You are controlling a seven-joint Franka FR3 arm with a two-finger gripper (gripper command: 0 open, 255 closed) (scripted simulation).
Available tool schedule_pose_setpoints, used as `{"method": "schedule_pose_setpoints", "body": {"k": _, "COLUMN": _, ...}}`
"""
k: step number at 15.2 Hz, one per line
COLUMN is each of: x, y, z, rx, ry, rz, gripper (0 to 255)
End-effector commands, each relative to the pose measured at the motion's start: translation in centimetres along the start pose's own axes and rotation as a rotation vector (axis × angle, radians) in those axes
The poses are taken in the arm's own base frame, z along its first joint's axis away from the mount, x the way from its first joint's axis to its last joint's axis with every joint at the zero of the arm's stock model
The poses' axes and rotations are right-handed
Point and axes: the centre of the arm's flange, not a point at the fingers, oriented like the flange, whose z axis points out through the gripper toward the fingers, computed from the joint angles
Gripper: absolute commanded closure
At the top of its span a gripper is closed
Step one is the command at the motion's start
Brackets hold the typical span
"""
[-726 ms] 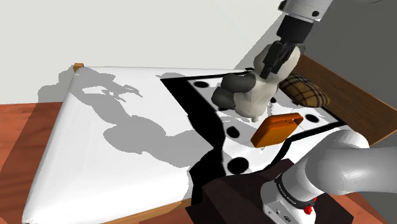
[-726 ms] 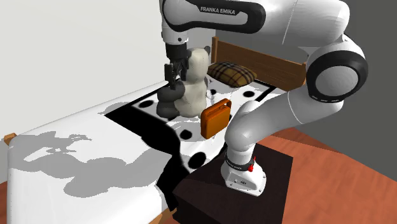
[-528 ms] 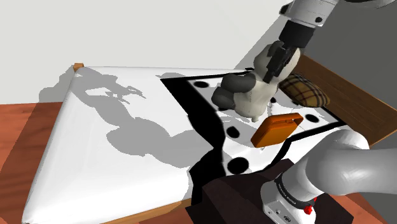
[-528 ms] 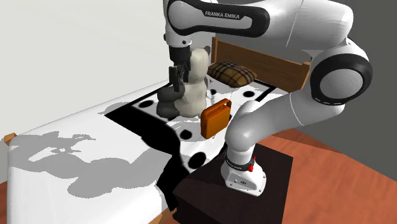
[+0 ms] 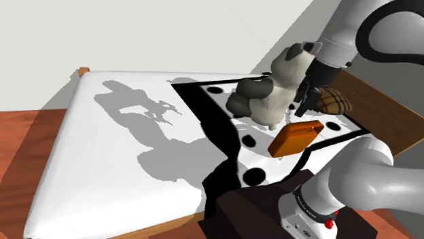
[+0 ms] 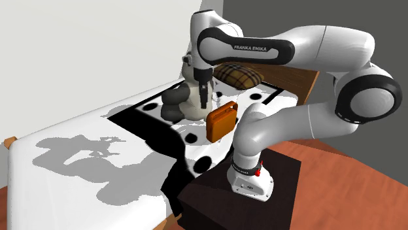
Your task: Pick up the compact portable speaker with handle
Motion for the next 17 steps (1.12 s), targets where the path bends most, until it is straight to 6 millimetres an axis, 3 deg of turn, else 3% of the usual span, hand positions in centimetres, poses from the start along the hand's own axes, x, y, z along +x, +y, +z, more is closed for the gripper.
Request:
{"method": "schedule_pose_setpoints", "body": {"k": 1, "x": -1.9, "y": 0.9, "z": 1.6, "rx": -0.011, "ry": -0.001, "rz": -0.102, "gripper": 0}}
{"method": "schedule_pose_setpoints", "body": {"k": 11, "x": -8.5, "y": 7.4, "z": 10.6, "rx": -0.061, "ry": -0.002, "rz": -0.575, "gripper": 0}}
{"method": "schedule_pose_setpoints", "body": {"k": 14, "x": -9.7, "y": 9.4, "z": 12.7, "rx": -0.073, "ry": -0.002, "rz": -0.691, "gripper": 0}}
{"method": "schedule_pose_setpoints", "body": {"k": 17, "x": -9.7, "y": 9.5, "z": 14.3, "rx": -0.073, "ry": -0.002, "rz": -0.691, "gripper": 0}}
